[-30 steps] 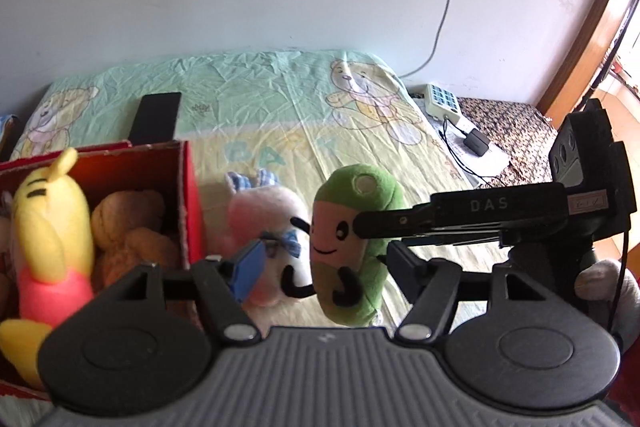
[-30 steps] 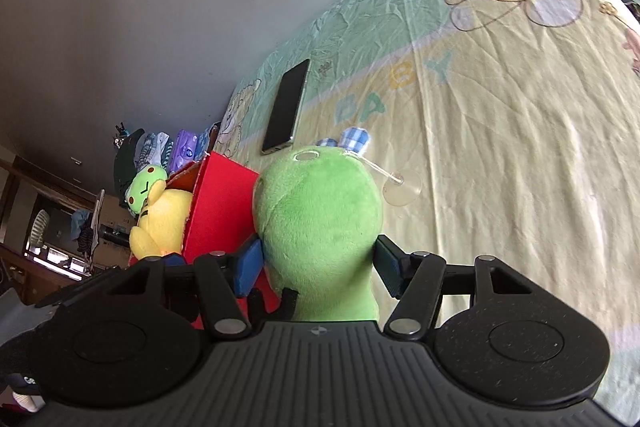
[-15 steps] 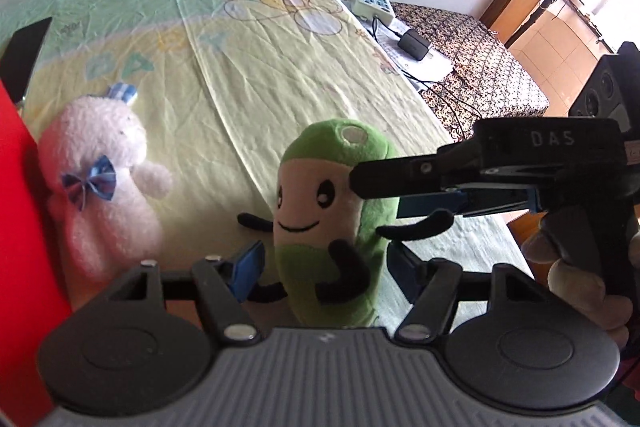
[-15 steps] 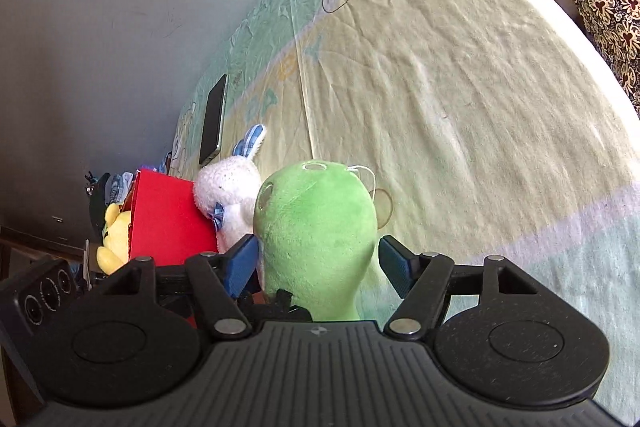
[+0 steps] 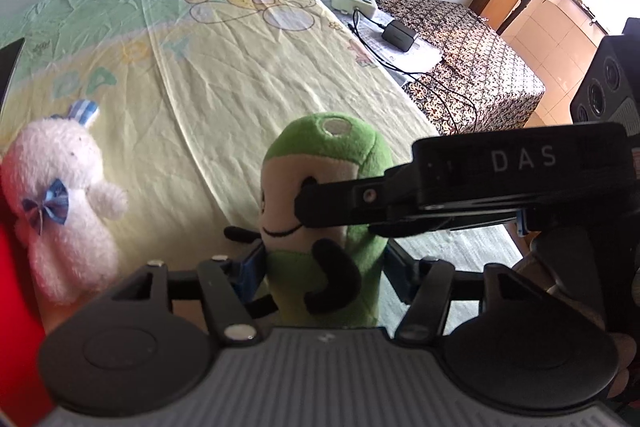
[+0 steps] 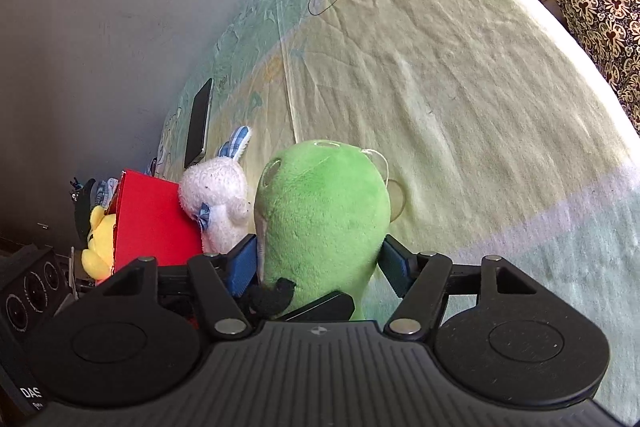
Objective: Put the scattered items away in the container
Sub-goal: 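Lift the green plush with the right gripper and carry it to the box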
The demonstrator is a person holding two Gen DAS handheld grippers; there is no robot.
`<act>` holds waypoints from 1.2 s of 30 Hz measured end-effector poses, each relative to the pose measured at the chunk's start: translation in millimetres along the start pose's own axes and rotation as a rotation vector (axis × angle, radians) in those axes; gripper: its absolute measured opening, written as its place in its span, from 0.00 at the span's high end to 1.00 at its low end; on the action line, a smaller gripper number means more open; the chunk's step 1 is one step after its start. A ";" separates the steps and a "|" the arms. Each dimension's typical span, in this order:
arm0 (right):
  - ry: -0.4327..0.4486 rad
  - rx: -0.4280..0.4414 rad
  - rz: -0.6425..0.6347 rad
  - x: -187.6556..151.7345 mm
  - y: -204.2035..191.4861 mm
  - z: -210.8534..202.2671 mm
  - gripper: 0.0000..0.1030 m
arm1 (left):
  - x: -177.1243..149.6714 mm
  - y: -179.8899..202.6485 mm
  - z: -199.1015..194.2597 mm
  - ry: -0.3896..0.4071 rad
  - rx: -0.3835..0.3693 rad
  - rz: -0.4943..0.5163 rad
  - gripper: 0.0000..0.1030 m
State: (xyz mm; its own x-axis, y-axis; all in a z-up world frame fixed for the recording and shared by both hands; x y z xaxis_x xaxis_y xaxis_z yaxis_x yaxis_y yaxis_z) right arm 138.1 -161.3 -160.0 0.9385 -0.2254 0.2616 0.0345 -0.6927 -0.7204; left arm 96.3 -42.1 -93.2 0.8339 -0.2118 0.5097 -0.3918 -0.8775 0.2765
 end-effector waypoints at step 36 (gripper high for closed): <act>0.165 0.295 -0.538 -104.3 -334.8 100.9 0.35 | -79.1 -216.4 -306.8 0.548 0.158 -0.192 0.40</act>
State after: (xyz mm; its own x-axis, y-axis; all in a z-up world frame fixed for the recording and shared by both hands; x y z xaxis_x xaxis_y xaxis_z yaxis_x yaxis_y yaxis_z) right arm 63.3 163.3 -10.9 0.6990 -0.0165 0.7149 0.6020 -0.5260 -0.6007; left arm -4.2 296.5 56.6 0.5453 0.1725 0.8203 -0.1570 -0.9403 0.3021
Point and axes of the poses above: each gripper's, at about its wrist camera, not at the fingertips, and z roughly the way its jaws point, y to its right, x to its top, the point moved 3 cm from there along z, roughly the way its jaws point, and after that the axes turned 1 degree about z, right-handed, at the moved point
